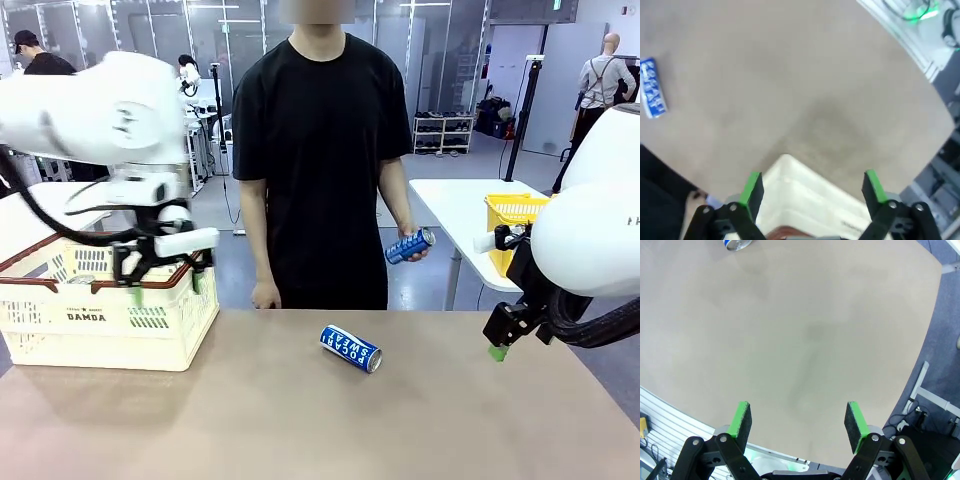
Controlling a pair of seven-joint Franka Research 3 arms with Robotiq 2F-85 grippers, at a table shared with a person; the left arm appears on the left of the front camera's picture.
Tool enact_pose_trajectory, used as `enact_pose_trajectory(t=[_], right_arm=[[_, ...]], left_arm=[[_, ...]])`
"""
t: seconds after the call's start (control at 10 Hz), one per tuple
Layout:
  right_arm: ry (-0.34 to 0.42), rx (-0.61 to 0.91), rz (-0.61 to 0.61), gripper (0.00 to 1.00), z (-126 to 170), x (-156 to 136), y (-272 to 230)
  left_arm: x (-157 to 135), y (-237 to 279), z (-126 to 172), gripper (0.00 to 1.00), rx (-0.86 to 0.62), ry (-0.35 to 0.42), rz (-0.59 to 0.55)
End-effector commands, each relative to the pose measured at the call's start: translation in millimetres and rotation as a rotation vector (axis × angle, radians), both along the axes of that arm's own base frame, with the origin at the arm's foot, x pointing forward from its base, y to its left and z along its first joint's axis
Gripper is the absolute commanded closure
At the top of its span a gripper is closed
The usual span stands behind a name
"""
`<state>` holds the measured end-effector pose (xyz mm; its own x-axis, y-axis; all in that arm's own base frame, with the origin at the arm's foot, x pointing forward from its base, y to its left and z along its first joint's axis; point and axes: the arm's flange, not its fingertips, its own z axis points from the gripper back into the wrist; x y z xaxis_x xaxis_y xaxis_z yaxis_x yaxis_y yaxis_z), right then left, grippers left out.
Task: Place the drinks into the Shopping basket.
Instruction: Pick up one drink and place it into the Shopping basket.
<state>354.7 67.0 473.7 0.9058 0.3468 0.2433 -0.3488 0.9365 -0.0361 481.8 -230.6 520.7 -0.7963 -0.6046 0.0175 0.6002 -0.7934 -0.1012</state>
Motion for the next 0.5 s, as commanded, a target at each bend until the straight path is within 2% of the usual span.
enact_pose_trajectory(t=[0.0, 0.4], right_arm=[[0.004, 0.004, 0.006, 0.07, -1, 0, -1], [0.004, 0.004, 0.006, 0.07, -1, 0, -1]], left_arm=[[36, -41, 1, 0.0, 0.111, -0.045, -0.055], [69, -149, -42, 0.0, 0.057, 0.067, -0.209]])
